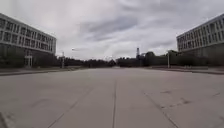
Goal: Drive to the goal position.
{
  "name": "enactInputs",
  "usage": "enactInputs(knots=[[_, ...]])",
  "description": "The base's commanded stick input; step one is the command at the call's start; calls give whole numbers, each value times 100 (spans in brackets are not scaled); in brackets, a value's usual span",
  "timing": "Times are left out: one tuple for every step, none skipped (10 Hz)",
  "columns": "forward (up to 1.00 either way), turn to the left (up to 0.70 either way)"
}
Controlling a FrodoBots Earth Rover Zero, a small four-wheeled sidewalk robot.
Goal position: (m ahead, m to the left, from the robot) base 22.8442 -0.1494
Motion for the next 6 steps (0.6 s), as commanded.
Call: enactInputs(knots=[[70,0],[70,0],[70,0],[70,0],[70,0],[70,0]])
